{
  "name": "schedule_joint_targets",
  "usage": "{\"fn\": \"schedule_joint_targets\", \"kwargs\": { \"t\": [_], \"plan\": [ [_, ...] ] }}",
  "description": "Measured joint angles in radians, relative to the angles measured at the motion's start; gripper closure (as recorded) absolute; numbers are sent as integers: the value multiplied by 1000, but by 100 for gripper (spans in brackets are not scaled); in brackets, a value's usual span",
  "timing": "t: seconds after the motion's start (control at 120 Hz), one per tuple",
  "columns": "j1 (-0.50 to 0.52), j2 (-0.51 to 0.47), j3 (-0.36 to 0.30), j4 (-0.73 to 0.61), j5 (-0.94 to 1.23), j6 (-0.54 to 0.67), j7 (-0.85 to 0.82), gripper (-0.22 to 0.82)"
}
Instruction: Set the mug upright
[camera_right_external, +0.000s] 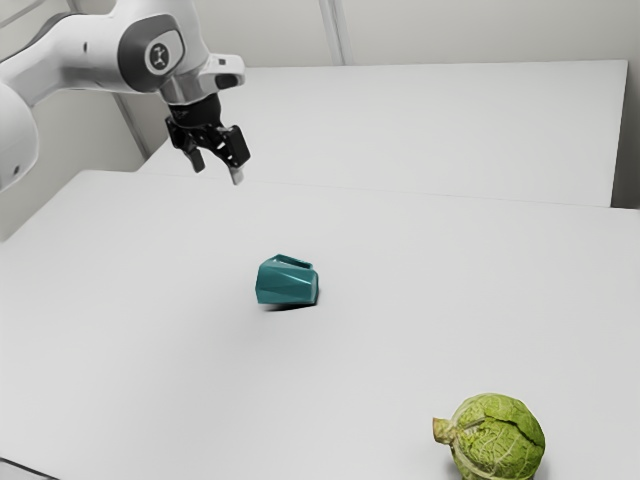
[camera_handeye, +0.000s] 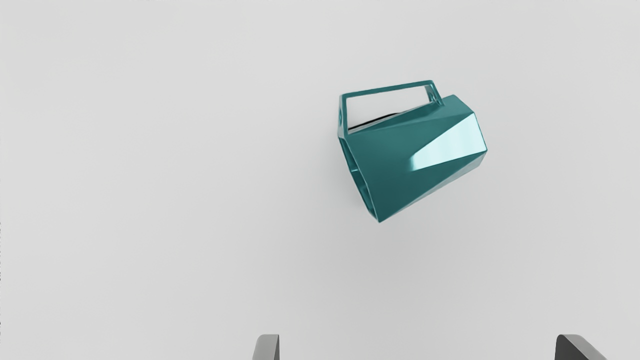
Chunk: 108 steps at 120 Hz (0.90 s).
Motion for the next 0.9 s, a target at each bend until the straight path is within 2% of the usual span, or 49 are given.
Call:
{"fn": "schedule_joint_targets", "kwargs": {
  "t": [0.167,0.367,0.6,0.725,0.9],
  "plan": [
    [-2,-23,28,-35,2,15,-13,0],
    [-25,-156,126,-290,-44,145,-28,0],
    [32,-336,235,-582,-145,369,-12,0],
    [48,-302,293,-651,-304,482,80,0],
    [70,-203,305,-664,-603,586,283,0]
  ]
}}
